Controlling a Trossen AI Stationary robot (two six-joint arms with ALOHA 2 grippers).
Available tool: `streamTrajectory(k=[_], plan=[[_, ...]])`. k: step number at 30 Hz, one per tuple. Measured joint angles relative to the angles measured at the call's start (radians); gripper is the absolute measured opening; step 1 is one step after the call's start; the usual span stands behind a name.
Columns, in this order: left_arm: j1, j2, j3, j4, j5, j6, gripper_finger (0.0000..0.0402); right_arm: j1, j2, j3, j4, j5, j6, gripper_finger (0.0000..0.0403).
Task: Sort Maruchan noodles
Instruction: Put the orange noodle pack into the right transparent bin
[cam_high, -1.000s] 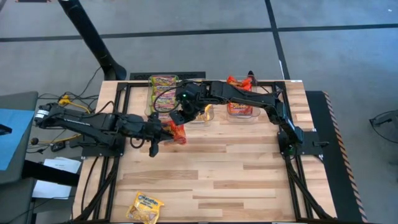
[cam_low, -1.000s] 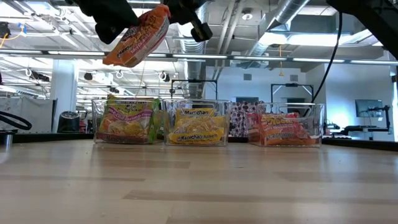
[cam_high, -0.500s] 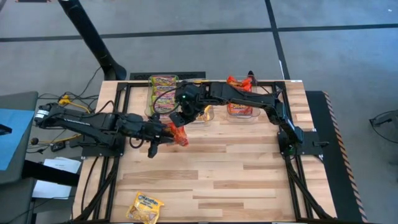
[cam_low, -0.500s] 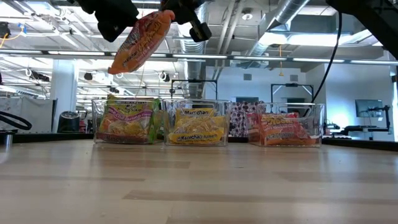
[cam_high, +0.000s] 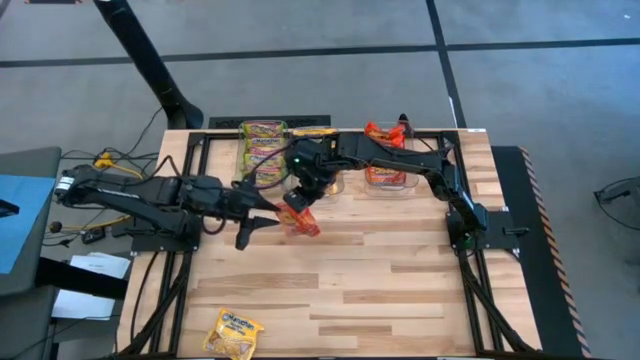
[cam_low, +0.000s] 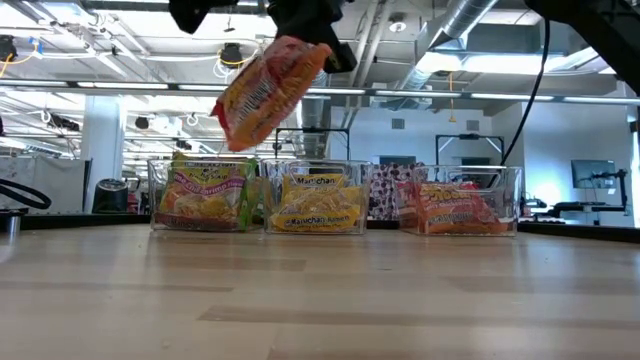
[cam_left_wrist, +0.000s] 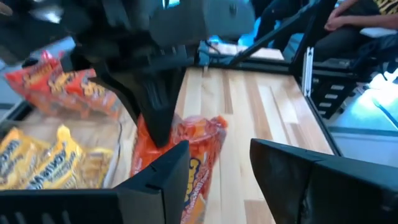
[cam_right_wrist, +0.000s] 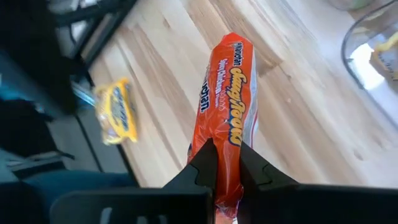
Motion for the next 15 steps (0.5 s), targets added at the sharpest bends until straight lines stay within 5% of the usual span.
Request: streamTrajectory(k=[15], plan=[[0.013, 0.000, 0.108, -0.003, -0.044, 0.008, 0.0157, -0.018, -0.103, 0.000, -0.234, 0.171, -0.314, 0.0039]])
